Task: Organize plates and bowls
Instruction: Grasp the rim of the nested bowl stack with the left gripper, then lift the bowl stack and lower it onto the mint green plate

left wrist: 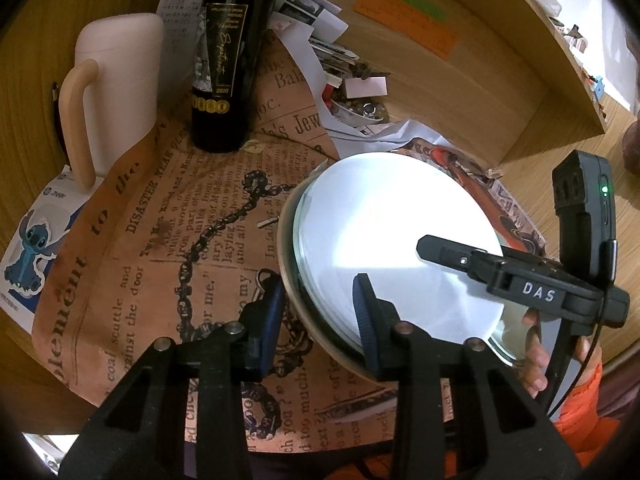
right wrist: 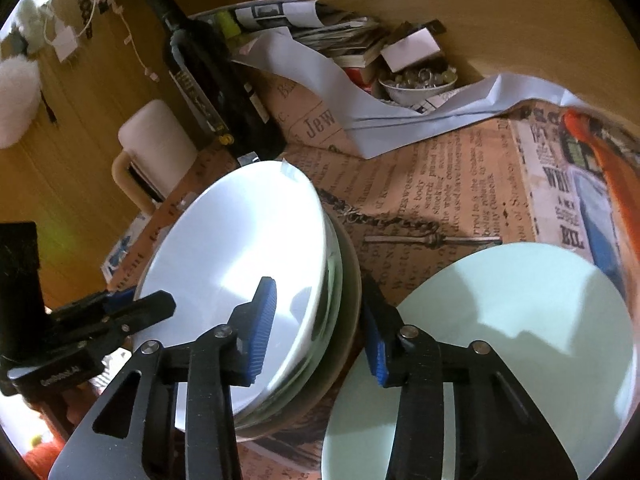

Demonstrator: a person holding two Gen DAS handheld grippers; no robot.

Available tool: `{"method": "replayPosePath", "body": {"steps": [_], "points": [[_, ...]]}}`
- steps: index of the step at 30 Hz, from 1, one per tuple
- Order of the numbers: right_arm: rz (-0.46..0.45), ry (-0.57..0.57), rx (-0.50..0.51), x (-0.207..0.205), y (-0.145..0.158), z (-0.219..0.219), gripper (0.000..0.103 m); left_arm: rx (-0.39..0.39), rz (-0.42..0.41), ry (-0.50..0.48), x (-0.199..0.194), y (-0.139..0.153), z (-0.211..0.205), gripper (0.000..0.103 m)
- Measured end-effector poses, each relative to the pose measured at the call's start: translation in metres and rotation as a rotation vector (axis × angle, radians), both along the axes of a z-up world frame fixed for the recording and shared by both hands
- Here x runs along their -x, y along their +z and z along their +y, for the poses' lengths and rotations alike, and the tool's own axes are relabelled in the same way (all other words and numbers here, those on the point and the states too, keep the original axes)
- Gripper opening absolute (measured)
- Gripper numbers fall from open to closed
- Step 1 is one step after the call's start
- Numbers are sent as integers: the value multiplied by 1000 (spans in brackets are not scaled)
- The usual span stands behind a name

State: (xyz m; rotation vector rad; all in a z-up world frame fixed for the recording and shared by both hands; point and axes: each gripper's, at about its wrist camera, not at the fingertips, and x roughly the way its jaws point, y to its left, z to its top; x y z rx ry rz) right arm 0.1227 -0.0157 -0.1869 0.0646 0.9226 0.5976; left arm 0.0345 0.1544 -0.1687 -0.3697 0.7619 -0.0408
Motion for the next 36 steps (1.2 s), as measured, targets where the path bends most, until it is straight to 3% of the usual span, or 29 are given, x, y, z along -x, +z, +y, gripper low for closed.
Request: {"method": "replayPosePath", "body": {"steps": [7,13,36], "points": [[-43,-15,49,5,1,2,35,-16,-13,24,2,1,-3,34],[-64,-44,53,7,2,2,33,-90,-23,73,2,1,-16,34],[-93,-61,11,14,14,1,33,-94,-64,169,5,14,-17,34]]}}
